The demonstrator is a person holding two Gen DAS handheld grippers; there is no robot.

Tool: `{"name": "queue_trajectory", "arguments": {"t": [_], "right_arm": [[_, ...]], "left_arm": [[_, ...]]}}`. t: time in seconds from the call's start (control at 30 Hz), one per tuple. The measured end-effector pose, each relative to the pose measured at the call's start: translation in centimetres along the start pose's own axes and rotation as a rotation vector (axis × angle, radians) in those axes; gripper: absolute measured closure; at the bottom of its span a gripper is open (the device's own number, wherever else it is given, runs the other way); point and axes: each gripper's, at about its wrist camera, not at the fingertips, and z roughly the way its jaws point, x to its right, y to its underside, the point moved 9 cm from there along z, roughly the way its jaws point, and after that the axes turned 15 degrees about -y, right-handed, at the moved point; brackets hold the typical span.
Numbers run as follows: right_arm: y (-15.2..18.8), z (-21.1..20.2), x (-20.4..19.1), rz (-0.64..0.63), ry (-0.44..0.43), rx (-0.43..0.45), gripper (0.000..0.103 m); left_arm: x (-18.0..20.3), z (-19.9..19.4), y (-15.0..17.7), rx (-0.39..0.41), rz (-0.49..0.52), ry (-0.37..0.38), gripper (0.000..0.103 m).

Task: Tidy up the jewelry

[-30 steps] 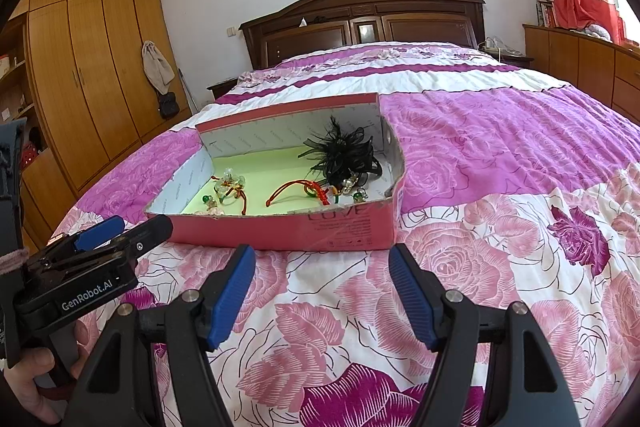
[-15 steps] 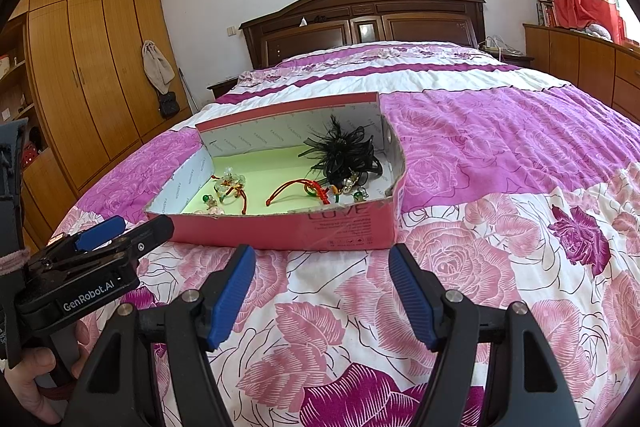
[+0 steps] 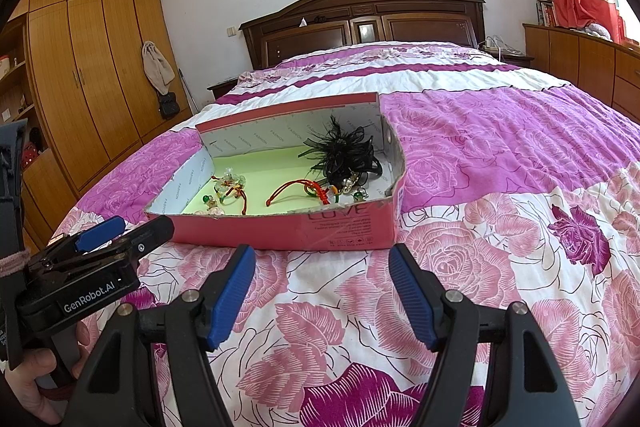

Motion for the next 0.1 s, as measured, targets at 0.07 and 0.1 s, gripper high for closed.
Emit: {"name": "queue_trajectory", "arguments": {"t": [0.07, 0.1], "right_arm": [[0.0, 0.0, 0.0, 0.0, 0.0, 0.0, 0.031], [0.08, 0.02, -0.01, 0.0, 0.0, 0.0, 0.031]], "left_arm": [[-0.05, 0.1, -0.01, -0.002, 0.001, -0.004, 0.028], [-0.04, 0.2, -0.01, -0.003, 0.003, -0.006, 0.028]]}}
